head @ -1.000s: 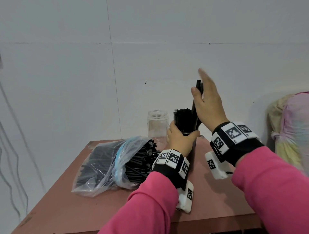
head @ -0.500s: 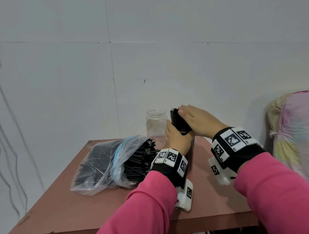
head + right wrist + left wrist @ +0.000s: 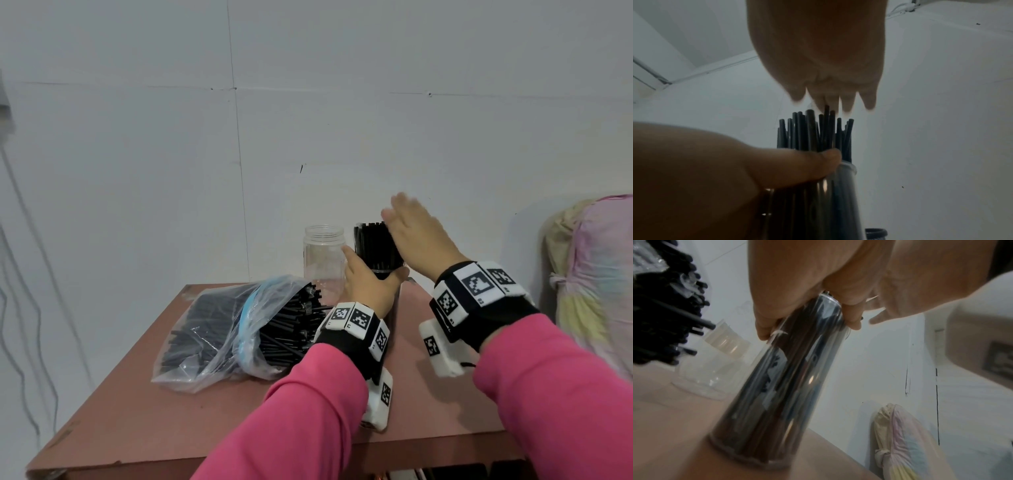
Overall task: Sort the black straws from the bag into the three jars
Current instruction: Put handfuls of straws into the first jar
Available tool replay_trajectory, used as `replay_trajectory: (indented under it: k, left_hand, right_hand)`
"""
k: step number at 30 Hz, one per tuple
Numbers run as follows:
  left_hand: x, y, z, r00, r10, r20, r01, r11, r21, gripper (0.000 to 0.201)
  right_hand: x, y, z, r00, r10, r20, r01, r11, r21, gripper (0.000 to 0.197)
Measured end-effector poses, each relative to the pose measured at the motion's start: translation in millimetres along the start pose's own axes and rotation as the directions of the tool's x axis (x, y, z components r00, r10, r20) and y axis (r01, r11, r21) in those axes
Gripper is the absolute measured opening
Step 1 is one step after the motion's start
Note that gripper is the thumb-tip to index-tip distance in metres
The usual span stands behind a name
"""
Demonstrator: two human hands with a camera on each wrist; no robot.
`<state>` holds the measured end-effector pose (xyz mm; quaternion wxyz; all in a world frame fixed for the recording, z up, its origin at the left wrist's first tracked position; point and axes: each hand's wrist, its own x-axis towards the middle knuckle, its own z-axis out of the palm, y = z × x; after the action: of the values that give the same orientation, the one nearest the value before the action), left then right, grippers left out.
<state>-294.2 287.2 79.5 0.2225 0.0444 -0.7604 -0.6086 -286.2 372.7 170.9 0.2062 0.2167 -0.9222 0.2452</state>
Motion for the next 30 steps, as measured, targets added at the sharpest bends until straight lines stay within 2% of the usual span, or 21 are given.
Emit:
replay_trajectory:
  k: [2,3,5,7,9,11,14,16,18,20,21,23,25,28,30]
  left_hand:
    - [-2.8,4.0,-6.5,0.999,-0.028,0.04,0.026,0.999,0.041,0.136]
    - [-5.3,7.6,-11.7,0.997,-0.042,0.059,0.041,0.999,0.033,0.138]
    - [-11.2,18.9,-31.0,0.997,-0.04,0.069,0.044,0.998,-0.052,0.136]
    - [-21.3,34.4,-61.9,1.0,0.0,0.023,0.004,0.988,-0.152,0.123]
    - [-40.3,49.0,-102.5,1.0,0.024,-0.011,-0.026,0.965,-0.263,0.101]
    - [-58.3,54.1,-145.5,0.997,0.042,-0.058,-0.057,0.954,-0.295,0.071]
    - [-76.3,42.9,-195.1,0.99,0.05,-0.135,-0.082,0.968,-0.237,0.035]
    - [-83.4,28.6,-210.8,0.989,0.049,-0.137,-0.068,0.988,-0.142,0.019]
    - [-86.7,13.8,-216.7,0.994,0.056,-0.094,-0.057,0.998,-0.001,0.016]
    - [-87.8,-2.4,-214.7,0.999,0.036,0.014,-0.038,0.983,0.177,0.019]
    - [-87.7,-9.9,-212.3,0.997,0.005,0.074,-0.025,0.96,0.28,0.021]
    - [-84.2,-25.1,-208.2,0.988,-0.076,0.133,0.008,0.893,0.45,0.029]
    - [-81.8,-34.5,-204.3,0.99,-0.099,0.102,0.03,0.847,0.531,0.035]
    - [-79.4,-36.9,-201.4,1.0,-0.015,0.016,0.003,0.812,0.583,0.045]
    - [-77.3,-37.0,-199.3,1.0,0.018,0.003,-0.017,0.845,0.534,0.054]
  right_hand:
    - [-2.0,1.1,2.6,0.992,0.019,0.125,-0.004,0.993,-0.118,0.046]
    - [-2.7,2.7,3.0,0.995,0.013,0.098,-0.003,0.996,-0.093,0.048]
    - [-4.1,6.1,1.5,0.995,-0.019,-0.096,0.025,0.998,0.065,0.051]
    - [-9.8,7.5,2.3,0.948,-0.034,-0.317,0.114,0.964,0.238,0.045]
    - [-24.5,3.6,6.1,0.881,-0.029,-0.472,0.214,0.915,0.343,0.033]
    - [-44.9,-5.1,15.5,0.851,0.005,-0.524,0.248,0.877,0.412,0.026]
    - [-76.4,-18.5,43.3,0.897,0.081,-0.434,0.195,0.809,0.555,0.024]
    - [-92.6,-26.9,67.5,0.953,0.118,-0.279,0.097,0.753,0.651,0.024]
    - [-102.1,-37.4,93.4,0.988,0.137,-0.076,-0.047,0.719,0.694,0.019]
    - [-105.8,-44.7,123.7,0.981,0.184,0.06,-0.175,0.715,0.677,0.005]
    - [-106.8,-48.0,138.1,0.975,0.2,0.093,-0.208,0.698,0.685,0.012]
    - [-109.9,-55.3,159.6,0.975,0.205,0.088,-0.207,0.683,0.701,0.035]
    - [-111.2,-63.3,167.6,0.985,0.173,-0.014,-0.124,0.758,0.641,0.049]
    - [-108.1,-74.4,167.2,0.987,0.124,-0.1,-0.032,0.77,0.637,0.055]
    - [-105.6,-80.5,167.6,0.989,0.113,-0.098,-0.02,0.746,0.666,0.05]
